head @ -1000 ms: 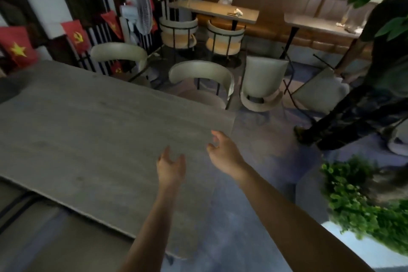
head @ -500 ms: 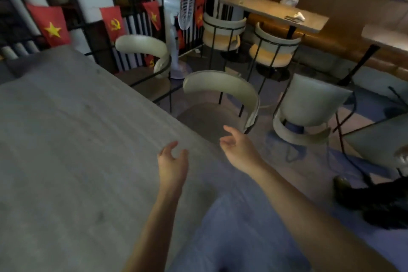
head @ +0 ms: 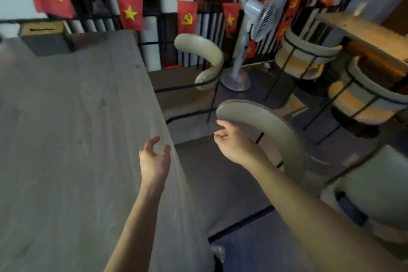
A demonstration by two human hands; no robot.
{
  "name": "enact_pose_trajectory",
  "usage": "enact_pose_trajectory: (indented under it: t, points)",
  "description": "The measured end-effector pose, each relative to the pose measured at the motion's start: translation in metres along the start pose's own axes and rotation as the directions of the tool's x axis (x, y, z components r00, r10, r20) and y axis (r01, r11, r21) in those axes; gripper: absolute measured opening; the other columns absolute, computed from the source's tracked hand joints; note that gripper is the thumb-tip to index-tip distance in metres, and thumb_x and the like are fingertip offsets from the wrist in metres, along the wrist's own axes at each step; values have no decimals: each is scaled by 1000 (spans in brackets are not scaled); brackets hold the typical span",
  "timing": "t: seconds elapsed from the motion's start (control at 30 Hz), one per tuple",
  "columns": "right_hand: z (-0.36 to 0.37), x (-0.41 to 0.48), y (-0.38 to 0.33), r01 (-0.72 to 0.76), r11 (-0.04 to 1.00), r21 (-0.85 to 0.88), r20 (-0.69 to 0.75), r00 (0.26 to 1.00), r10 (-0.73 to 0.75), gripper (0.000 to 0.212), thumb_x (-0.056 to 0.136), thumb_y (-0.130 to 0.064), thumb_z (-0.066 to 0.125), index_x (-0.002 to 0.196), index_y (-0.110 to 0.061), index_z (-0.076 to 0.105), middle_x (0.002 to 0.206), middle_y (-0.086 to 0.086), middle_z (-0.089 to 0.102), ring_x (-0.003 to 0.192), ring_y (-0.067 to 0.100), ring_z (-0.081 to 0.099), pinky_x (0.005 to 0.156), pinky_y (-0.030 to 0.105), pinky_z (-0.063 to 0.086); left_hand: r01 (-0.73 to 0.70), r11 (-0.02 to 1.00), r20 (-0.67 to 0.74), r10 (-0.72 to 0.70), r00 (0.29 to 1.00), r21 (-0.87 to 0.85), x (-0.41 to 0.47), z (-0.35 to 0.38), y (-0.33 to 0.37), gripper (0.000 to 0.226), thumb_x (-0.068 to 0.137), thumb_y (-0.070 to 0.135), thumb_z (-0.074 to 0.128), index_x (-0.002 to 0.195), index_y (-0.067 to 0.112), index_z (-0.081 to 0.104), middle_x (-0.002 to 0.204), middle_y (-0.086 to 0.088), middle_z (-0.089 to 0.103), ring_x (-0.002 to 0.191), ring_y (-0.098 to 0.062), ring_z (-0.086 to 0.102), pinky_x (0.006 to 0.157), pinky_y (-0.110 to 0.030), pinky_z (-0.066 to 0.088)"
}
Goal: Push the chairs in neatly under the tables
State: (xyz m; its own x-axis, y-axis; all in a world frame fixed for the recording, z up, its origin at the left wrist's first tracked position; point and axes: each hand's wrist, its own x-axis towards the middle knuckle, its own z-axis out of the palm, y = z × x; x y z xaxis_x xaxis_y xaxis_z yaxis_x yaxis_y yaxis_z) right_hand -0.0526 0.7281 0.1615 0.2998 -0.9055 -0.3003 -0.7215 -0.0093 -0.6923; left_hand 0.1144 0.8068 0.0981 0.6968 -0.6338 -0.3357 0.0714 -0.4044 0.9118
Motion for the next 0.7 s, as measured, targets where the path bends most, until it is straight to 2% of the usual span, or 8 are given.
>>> enact_pose_trajectory:
  t: [0.13,0.2,0.3,0.37,0.43,0.53,0.63,0.7]
  points:
    - [-12,75,-7,98,995,-29,110,989,-94,50,95,-20,46,144,-21,39,127,1,60,99,16,58,85,26,45,54,997,-169,-63,984,-59,24,34,24,43,89,17,55,133,14,53,140,-15,46,124,-30,49,89,-28,37]
    - [-16,104,-9,141,989,-45,165,977,-132,51,93,-22,47,143,-23,40,125,-2,61,100,16,60,92,31,48,72,995,-226,-85,970,-62,31,47,34,43,89,18,55,132,16,52,141,-15,46,125,-30,49,94,-32,39]
    - [-20,139,-8,213,975,-58,277,942,-189,51,93,-24,47,144,-25,39,129,-1,60,106,19,60,94,33,49,81,994,-293,-99,951,-73,38,64,41,44,88,19,56,131,18,53,140,-17,46,123,-31,50,102,-40,43]
    - [-23,161,-6,260,964,-55,358,906,-224,51,95,-22,47,145,-22,37,132,3,57,109,21,59,94,33,48,84,993,-352,-108,930,-84,40,78,44,44,88,19,56,132,19,52,142,-16,45,129,-27,46,103,-38,41]
    - [-26,181,-3,320,945,-62,441,858,-262,51,97,-20,46,146,-19,35,135,5,55,113,23,58,94,33,46,87,992,-419,-120,900,-97,37,94,45,44,89,19,55,133,20,51,144,-14,43,132,-22,42,97,-33,41]
    - [-35,206,7,398,915,-61,571,766,-295,51,98,-20,44,148,-19,32,141,6,50,112,22,56,84,29,43,98,986,-520,-156,840,-137,25,123,45,44,89,19,54,133,21,51,142,-11,45,123,-18,47,88,-30,42]
    - [-48,224,23,499,864,-64,671,663,-333,51,98,-18,44,148,-19,32,144,7,47,119,23,52,85,26,38,135,982,-632,-189,751,-133,8,159,43,45,87,19,54,132,18,51,137,-11,50,124,-25,50,102,-41,44]
    - [-59,232,37,579,811,-85,732,589,-344,51,97,-19,44,147,-19,34,146,8,45,128,26,48,96,28,39,169,976,-707,-216,673,-137,-12,189,41,45,86,15,54,132,13,52,135,-9,53,122,-24,51,104,-38,42]
